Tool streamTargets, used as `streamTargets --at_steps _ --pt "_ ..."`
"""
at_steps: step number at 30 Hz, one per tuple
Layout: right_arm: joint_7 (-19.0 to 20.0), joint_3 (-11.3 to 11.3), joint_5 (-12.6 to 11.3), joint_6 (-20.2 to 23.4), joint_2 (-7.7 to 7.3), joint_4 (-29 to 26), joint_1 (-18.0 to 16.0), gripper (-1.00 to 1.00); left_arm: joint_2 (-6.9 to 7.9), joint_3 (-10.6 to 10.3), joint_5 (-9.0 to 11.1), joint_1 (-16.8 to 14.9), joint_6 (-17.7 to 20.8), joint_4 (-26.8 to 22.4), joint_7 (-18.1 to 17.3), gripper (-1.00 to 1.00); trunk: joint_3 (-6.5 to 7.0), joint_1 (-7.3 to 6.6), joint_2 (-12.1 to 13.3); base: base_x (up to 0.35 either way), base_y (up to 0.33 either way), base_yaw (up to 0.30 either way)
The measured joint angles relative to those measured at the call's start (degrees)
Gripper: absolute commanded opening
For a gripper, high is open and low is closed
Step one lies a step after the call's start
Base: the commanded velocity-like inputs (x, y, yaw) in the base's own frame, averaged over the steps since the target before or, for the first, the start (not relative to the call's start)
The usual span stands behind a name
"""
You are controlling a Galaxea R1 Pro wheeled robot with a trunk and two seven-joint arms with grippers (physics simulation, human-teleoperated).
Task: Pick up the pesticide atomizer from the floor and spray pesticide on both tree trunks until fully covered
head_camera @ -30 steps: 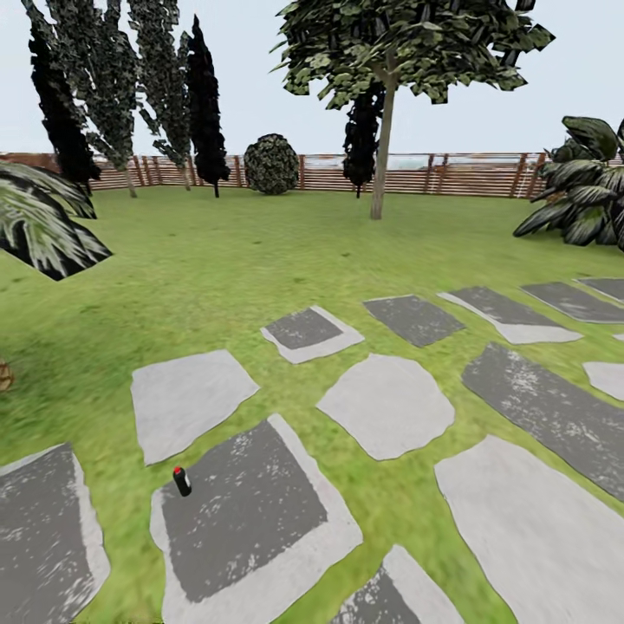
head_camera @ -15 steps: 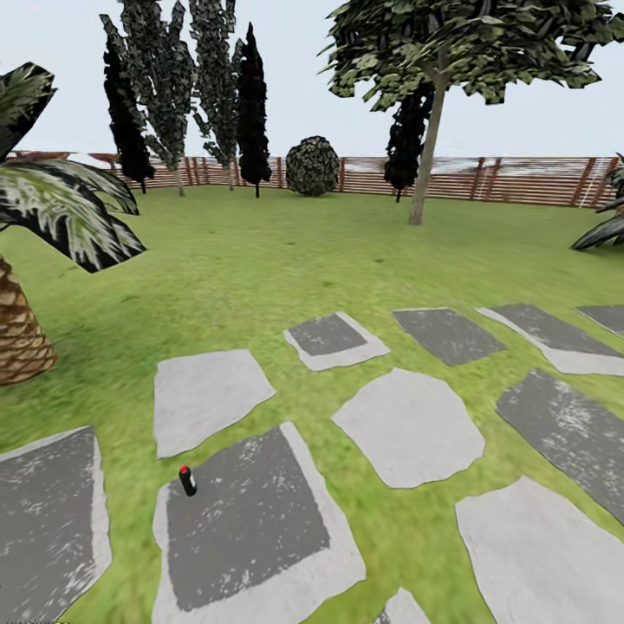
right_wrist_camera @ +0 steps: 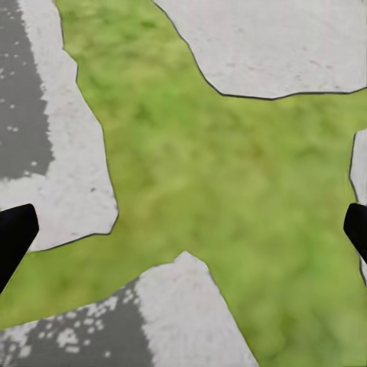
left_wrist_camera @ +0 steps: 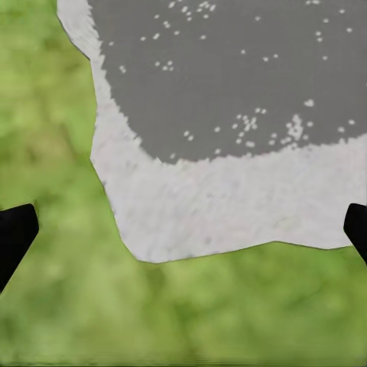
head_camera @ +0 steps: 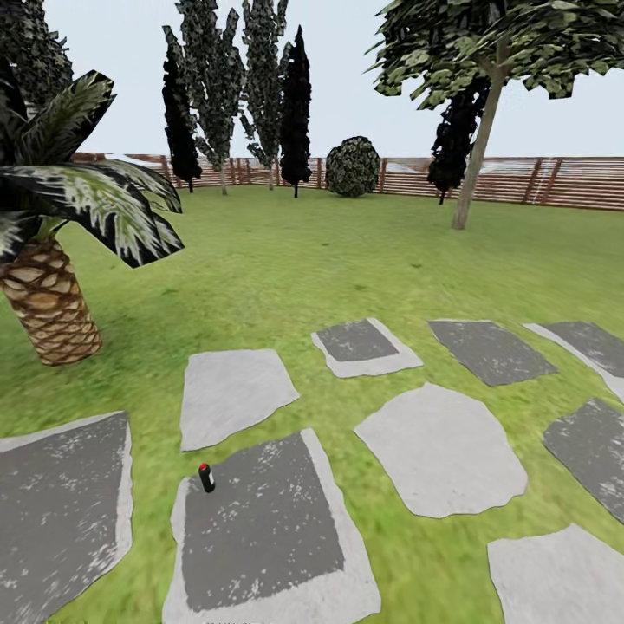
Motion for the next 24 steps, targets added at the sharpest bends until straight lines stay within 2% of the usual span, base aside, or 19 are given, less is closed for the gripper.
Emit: streamTargets --at_steps 24 --pt "0.0 0.0 0.0 0.0 0.0 0.0 0.0 1.0 -0.07 -0.03 0.12 0.0 0.0 0.0 0.0 1.0 0.0 0.0 0.0 0.0 0.0 0.278"
